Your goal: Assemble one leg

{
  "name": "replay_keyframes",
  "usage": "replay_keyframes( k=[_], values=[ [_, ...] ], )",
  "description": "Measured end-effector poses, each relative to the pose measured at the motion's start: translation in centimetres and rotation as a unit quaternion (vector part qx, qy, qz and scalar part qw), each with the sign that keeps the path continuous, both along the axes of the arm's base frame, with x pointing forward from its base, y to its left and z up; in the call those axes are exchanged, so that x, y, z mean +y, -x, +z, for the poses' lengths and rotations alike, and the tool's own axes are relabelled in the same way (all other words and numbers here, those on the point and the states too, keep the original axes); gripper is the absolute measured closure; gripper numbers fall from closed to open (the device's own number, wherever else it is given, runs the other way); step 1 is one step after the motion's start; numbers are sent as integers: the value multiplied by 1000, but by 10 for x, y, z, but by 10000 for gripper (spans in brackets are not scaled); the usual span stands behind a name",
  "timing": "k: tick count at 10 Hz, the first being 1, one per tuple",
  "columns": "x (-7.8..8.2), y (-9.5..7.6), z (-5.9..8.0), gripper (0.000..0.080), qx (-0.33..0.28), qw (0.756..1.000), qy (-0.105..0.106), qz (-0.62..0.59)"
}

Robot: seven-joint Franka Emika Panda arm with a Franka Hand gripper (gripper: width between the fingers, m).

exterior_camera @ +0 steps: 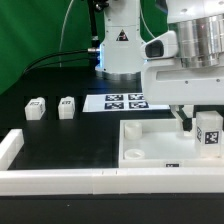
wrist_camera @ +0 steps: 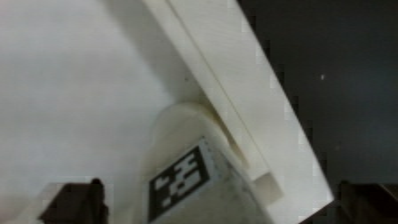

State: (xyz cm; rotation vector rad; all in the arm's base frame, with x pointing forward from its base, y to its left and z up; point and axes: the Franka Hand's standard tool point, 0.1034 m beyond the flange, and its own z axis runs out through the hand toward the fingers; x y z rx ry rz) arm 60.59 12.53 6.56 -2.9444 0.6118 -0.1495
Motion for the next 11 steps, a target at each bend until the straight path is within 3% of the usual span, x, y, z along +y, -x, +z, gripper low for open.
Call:
replay_keyframes(
  k=[2, 3, 6, 9, 11],
  values=[
    [6, -1, 2, 150, -10, 991, 36, 129],
    [2, -1, 2, 150, -14, 980, 47, 195],
    [-6, -2, 1, 150, -20, 957, 57, 283],
    [-6, -2, 1, 163, -20, 957, 57, 282],
    [-6, -2, 1, 514, -20, 957, 57, 282]
  ],
)
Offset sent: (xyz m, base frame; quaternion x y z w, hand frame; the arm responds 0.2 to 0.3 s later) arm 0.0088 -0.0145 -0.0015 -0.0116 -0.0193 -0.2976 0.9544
